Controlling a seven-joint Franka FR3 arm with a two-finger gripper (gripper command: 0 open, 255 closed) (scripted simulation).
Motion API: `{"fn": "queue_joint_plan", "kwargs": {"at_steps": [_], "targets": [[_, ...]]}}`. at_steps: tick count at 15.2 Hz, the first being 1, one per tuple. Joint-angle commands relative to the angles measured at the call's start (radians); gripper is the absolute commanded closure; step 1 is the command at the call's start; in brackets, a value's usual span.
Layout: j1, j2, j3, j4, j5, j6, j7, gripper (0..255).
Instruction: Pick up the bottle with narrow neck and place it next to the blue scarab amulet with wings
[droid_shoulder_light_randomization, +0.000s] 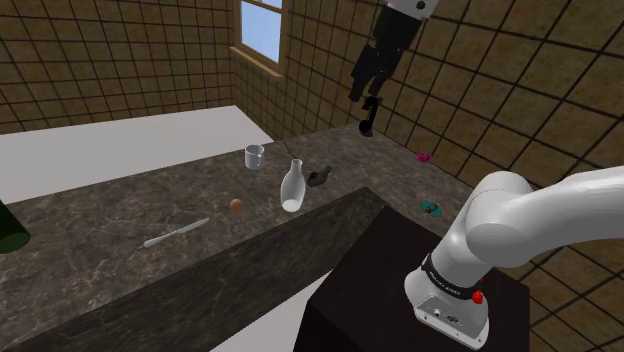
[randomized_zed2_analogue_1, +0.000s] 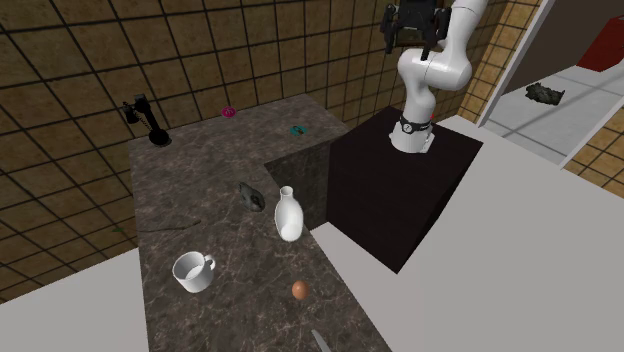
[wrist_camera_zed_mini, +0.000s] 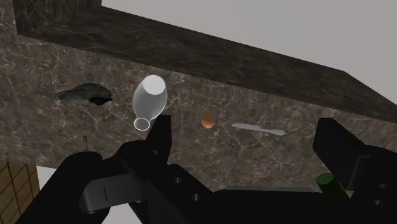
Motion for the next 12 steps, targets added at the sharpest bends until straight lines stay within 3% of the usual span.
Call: {"fn": "queue_joint_plan", "kwargs": {"at_steps": [1, 12], "targets": [[0.000, 0.000, 0.000, 0.000, 0.000, 0.000, 0.000, 0], [-0.035, 0.232, -0.056, -0.135, -0.043, 0.347, -0.094, 0]]}}
